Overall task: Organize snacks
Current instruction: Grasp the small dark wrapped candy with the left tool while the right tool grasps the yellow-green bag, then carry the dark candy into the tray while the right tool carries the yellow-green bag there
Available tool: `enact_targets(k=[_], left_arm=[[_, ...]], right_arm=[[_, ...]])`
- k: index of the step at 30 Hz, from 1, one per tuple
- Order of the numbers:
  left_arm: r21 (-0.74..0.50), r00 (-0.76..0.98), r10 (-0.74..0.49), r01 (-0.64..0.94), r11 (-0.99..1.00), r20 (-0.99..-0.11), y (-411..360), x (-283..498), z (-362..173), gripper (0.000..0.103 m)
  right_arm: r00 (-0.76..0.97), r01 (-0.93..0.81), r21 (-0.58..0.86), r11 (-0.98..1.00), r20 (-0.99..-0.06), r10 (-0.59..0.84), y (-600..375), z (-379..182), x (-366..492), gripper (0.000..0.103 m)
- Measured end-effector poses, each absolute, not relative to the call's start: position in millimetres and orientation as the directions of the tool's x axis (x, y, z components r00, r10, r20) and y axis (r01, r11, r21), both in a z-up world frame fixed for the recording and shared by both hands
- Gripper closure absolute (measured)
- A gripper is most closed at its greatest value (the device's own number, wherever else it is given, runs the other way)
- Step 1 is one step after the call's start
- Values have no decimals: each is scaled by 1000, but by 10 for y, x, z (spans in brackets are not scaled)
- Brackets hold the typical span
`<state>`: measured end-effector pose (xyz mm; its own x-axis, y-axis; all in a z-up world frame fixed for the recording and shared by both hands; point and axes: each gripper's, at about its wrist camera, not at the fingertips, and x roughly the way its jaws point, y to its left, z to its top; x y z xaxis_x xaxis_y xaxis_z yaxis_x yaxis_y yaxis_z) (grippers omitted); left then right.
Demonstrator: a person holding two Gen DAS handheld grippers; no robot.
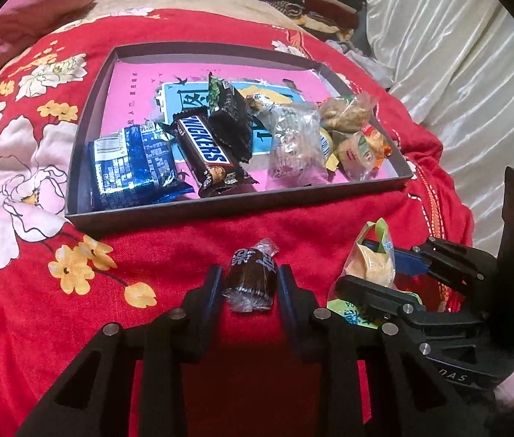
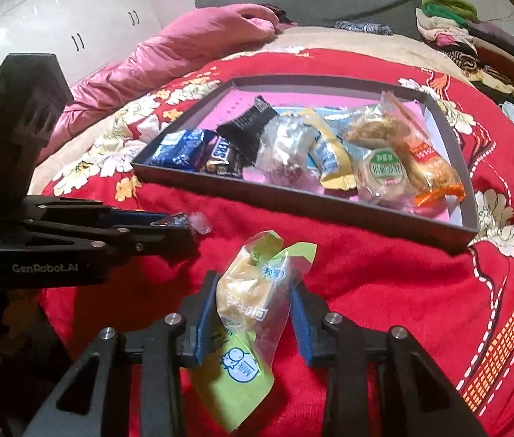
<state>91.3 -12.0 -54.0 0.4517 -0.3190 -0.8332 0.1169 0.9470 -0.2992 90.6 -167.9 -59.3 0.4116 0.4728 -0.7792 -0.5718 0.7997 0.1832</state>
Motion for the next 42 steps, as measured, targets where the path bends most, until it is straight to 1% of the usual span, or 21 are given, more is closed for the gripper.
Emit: enact_targets(k=[15, 24, 31, 36, 42], left_arm=[[-310, 479, -332, 126, 942, -813, -81, 861, -383, 74], [-318, 500, -340, 133, 939, -796, -86, 831, -263, 74], [-344, 532, -358, 131, 930, -767, -26, 798, -126, 74], [-352, 576, -350, 112, 929, -739, 74, 824, -3, 74], [-341, 609, -312, 73, 937, -729, 167, 924, 32, 74]], right_arm=[[459, -570, 223, 791, -711, 532, -1778, -429, 937, 66], [482, -548, 243, 800, -691, 539, -1875, -384, 989, 65], [515, -544, 248, 802, -656, 552, -1946, -291, 993, 65], [547, -533, 253, 808, -624, 557, -2015, -216, 1020, 65], [596, -507, 256, 823, -587, 549, -2121, -132, 1116, 65]])
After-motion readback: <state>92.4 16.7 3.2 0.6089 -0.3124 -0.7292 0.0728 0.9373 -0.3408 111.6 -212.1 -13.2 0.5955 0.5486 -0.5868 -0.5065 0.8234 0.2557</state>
